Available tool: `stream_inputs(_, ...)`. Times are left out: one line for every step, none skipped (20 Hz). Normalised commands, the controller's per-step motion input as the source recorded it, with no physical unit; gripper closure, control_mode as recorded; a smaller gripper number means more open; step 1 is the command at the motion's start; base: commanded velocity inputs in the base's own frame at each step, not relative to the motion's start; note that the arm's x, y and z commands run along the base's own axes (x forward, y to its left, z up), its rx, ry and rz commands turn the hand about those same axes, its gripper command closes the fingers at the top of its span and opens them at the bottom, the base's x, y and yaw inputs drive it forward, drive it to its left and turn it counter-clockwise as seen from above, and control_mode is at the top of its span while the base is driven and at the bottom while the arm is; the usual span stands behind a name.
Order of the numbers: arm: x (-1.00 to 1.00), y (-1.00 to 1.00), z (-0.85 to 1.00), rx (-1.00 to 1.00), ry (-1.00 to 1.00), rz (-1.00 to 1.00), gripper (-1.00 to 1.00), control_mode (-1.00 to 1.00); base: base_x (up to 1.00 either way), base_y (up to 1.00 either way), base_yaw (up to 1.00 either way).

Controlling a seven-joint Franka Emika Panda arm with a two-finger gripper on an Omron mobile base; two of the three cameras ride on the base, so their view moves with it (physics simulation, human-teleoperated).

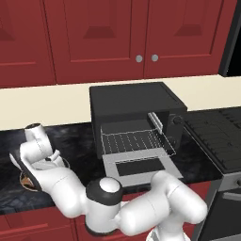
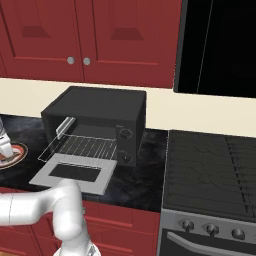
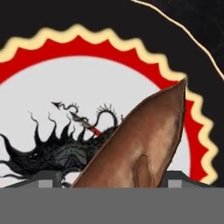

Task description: Pull the toaster oven rack outwards. Pick up the baguette from the plate and place it on the toaster oven rack. Close the toaster oven door fully and set the temperature to the lowest setting.

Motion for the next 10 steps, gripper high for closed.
stream_inputs(-0.04, 0.00, 0.00, 0.00, 0.00, 0.00, 1.00, -1.00, 0.00, 0.00, 0.00)
stream_inputs(0.00, 0.00, 0.07, 0.00, 0.00, 0.00, 1.00, -1.00, 0.00, 0.00, 0.00)
stream_inputs(0.00, 0.00, 0.14, 0.00, 0.00, 0.00, 1.00, -1.00, 0.00, 0.00, 0.00)
stream_inputs(-0.15, 0.00, 0.24, 0.00, 0.00, 0.00, 1.00, -1.00, 0.00, 0.00, 0.00)
stream_inputs(-0.46, -0.09, 0.38, 0.01, 0.00, 0.00, 1.00, -1.00, 0.00, 0.00, 0.00)
stream_inputs(-0.61, -0.32, 0.47, 0.06, 0.00, 0.00, 1.00, -1.00, 0.00, 0.00, 0.00)
stream_inputs(-0.74, -0.65, 0.49, 0.10, 0.00, -0.01, 1.00, -1.00, 0.00, 0.00, 0.00)
stream_inputs(-0.86, -0.94, 0.50, 0.12, -0.06, -0.01, 1.00, -1.00, 0.00, 0.00, 0.00)
stream_inputs(-0.98, -1.00, 0.49, 0.12, -0.13, -0.01, 1.00, -1.00, 0.00, 0.00, 0.00)
stream_inputs(-1.00, -1.00, 0.47, 0.12, -0.14, -0.01, 1.00, -1.00, 0.00, 0.00, 0.00)
